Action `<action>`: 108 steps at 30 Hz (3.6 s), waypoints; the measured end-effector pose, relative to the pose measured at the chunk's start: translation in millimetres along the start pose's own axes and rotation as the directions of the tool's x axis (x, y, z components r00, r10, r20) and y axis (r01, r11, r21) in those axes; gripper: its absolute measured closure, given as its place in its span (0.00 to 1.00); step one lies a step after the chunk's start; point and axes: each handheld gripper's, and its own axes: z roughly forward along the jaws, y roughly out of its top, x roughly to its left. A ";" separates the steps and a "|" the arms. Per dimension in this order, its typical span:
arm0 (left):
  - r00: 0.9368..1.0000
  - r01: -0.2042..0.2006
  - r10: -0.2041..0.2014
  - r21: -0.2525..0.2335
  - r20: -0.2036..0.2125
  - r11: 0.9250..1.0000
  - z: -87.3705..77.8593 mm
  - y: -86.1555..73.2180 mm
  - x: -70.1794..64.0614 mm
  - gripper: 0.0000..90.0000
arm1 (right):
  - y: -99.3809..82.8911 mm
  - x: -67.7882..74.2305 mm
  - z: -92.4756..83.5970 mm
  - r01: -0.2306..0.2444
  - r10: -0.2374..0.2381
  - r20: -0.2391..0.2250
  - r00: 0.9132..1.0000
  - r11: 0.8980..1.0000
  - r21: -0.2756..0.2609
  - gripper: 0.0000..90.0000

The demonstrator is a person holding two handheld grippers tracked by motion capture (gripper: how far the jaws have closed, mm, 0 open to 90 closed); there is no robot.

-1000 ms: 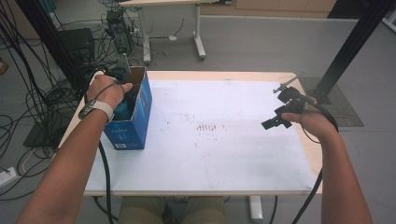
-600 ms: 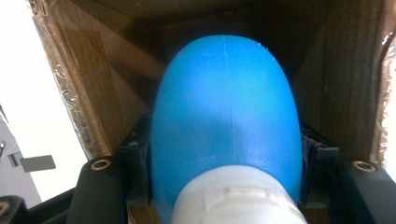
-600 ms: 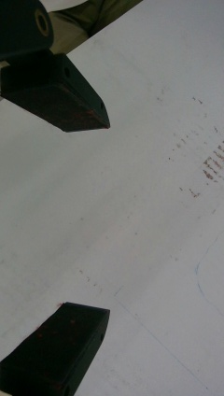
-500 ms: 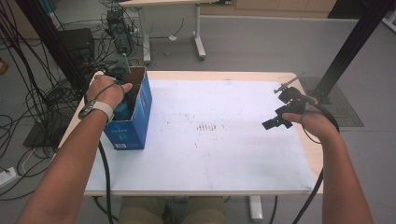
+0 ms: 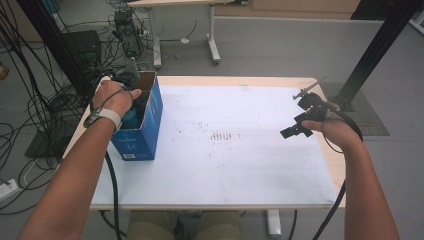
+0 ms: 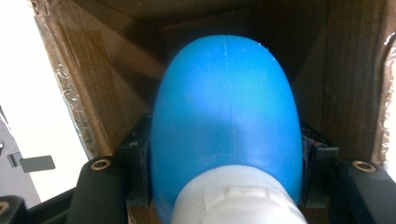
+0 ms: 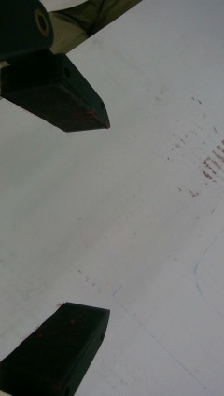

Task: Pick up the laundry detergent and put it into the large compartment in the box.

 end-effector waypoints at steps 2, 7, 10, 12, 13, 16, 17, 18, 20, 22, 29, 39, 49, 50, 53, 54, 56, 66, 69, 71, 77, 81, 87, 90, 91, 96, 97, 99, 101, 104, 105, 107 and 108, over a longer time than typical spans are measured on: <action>1.000 0.000 0.000 -0.001 0.000 1.000 0.0 -0.3 -0.2 0.42 | 0.1 0.1 0.1 -0.001 0.001 0.001 1.000 1.000 -0.001 0.09; 1.000 0.000 0.000 -0.003 -0.002 1.000 0.2 -0.6 -0.7 0.42 | -0.2 0.0 0.0 -0.001 0.001 -0.001 1.000 1.000 -0.002 0.09; 1.000 0.000 0.000 -0.001 -0.003 1.000 0.1 -0.3 -1.0 0.42 | -0.5 -0.1 -0.2 -0.003 0.003 0.001 1.000 1.000 -0.001 0.09; 1.000 0.000 0.000 -0.002 -0.003 1.000 0.2 -0.5 -1.1 0.42 | -0.6 0.1 -0.6 -0.005 0.005 0.002 1.000 1.000 0.001 0.09; 1.000 -0.001 0.001 -0.003 -0.003 1.000 0.2 -0.5 -1.1 0.42 | -0.6 0.1 -0.7 -0.004 0.004 0.002 1.000 1.000 0.001 0.09; 1.000 -0.001 0.001 -0.002 -0.003 1.000 0.2 -0.4 -1.1 0.42 | -0.9 0.2 -0.6 -0.003 0.003 0.003 1.000 1.000 0.002 0.09; 1.000 -0.001 0.001 -0.001 -0.003 1.000 0.1 -0.4 -1.2 0.42 | -1.0 0.2 -0.4 -0.003 0.003 0.003 1.000 1.000 0.001 0.09; 1.000 -0.001 0.001 -0.001 -0.003 1.000 0.1 -0.4 -1.2 0.42 | -0.8 0.5 -0.4 -0.004 0.004 0.004 1.000 1.000 0.003 0.09; 1.000 -0.002 0.002 -0.002 -0.004 1.000 0.2 -0.5 -1.5 0.42 | -0.2 0.5 0.1 -0.001 0.001 0.006 1.000 1.000 0.007 0.09; 1.000 -0.001 0.001 -0.002 -0.004 1.000 0.2 -0.6 -1.5 0.42 | 0.1 0.7 0.2 0.001 -0.001 0.006 1.000 1.000 0.007 0.09; 1.000 -0.001 0.001 -0.002 -0.003 1.000 0.2 -0.9 -0.8 0.42 | 0.9 1.2 0.3 -0.001 0.001 0.008 1.000 1.000 0.010 0.09; 1.000 -0.001 0.001 -0.005 -0.001 1.000 0.0 -2.2 -0.3 0.42 | -0.3 1.2 0.5 -0.001 0.000 0.006 1.000 1.000 0.007 0.09; 1.000 -0.002 0.002 -0.009 0.001 1.000 0.1 -3.0 0.0 0.42 | -1.5 1.8 -0.7 -0.001 0.001 0.008 1.000 1.000 0.008 0.09; 1.000 -0.002 0.002 -0.009 0.001 1.000 0.2 -2.9 0.2 0.41 | -1.5 1.8 -0.8 -0.001 0.001 0.008 1.000 1.000 0.007 0.09; 1.000 -0.005 0.005 -0.009 0.001 1.000 0.2 -2.5 0.0 0.41 | -1.4 2.0 -0.9 -0.003 0.003 0.009 1.000 1.000 0.007 0.09; 1.000 -0.007 0.007 -0.009 0.001 1.000 0.3 -2.5 -0.3 0.41 | -1.5 1.8 -0.9 -0.003 0.003 0.009 1.000 1.000 0.006 0.09; 1.000 -0.005 0.005 -0.012 0.001 1.000 0.5 -2.5 -0.7 0.41 | -1.7 1.5 -0.5 -0.003 0.003 0.009 1.000 1.000 0.006 0.09; 1.000 -0.009 0.009 -0.011 0.012 1.000 0.6 -1.5 0.8 0.41 | -2.7 0.7 -0.7 -0.005 0.005 0.009 1.000 1.000 0.008 0.09; 1.000 -0.012 0.012 -0.010 0.017 1.000 0.8 -1.2 1.1 0.38 | -2.8 0.8 -0.6 -0.007 0.007 0.009 1.000 1.000 0.009 0.09; 1.000 -0.013 0.014 -0.011 0.019 1.000 0.3 -1.1 0.8 0.35 | -2.8 0.8 -0.2 -0.005 0.005 0.009 1.000 1.000 0.009 0.09; 1.000 -0.020 0.020 -0.019 0.020 1.000 -2.1 -2.5 1.4 0.32 | -1.8 1.0 0.4 -0.008 0.008 0.008 1.000 1.000 0.012 0.09; 1.000 -0.019 0.020 -0.024 0.024 1.000 -3.6 -3.5 2.8 0.32 | -0.6 1.9 0.4 -0.004 0.004 0.007 1.000 1.000 0.012 0.09; 0.999 -0.023 0.023 -0.028 0.021 0.999 -4.2 -4.3 2.5 0.32 | 0.5 2.7 0.3 -0.002 0.002 0.008 1.000 1.000 0.013 0.09; 0.999 -0.027 0.028 -0.030 0.022 0.999 -5.4 -4.9 3.0 0.31 | 0.7 2.7 0.2 -0.003 0.002 0.008 1.000 1.000 0.014 0.09; 0.999 -0.029 0.030 -0.031 0.023 0.999 -5.9 -5.0 3.2 0.31 | 0.9 2.8 0.1 -0.003 0.003 0.008 1.000 1.000 0.014 0.09; 0.998 -0.047 0.048 -0.023 0.029 0.999 -8.6 -4.0 4.7 0.31 | 2.2 3.0 0.2 0.000 0.000 0.007 1.000 1.000 0.015 0.09; 0.998 -0.047 0.048 -0.023 0.029 0.999 -8.6 -4.0 4.7 0.31 | 2.5 3.2 0.1 -0.001 0.001 0.007 1.000 1.000 0.016 0.09; 0.998 -0.060 0.061 -0.030 0.019 0.998 -12.5 -4.4 3.8 0.30 | 2.8 3.2 0.3 0.001 -0.001 0.006 1.000 1.000 0.014 0.09; 0.998 -0.065 0.066 -0.043 0.021 0.997 -17.2 -6.0 4.1 0.25 | 3.0 3.3 0.1 0.001 -0.001 0.006 1.000 1.000 0.014 0.09; 0.997 -0.073 0.073 -0.051 0.012 0.996 -22.7 -7.2 2.8 0.21 | 2.6 3.2 -0.9 0.002 -0.002 0.008 1.000 1.000 0.013 0.09; 0.997 -0.074 0.075 -0.052 0.010 0.996 -24.2 -7.5 2.6 0.20 | 2.2 3.2 -1.1 0.002 -0.002 0.008 1.000 1.000 0.011 0.09; 0.997 -0.078 0.079 -0.061 0.011 0.995 -26.9 -9.0 2.7 0.18 | 1.8 3.3 -1.1 0.004 -0.004 0.007 1.000 1.000 0.012 0.09; 0.997 -0.078 0.079 -0.061 0.011 0.995 -26.9 -9.0 2.7 0.18 | 1.8 3.3 -1.1 0.004 -0.004 0.007 1.000 1.000 0.012 0.09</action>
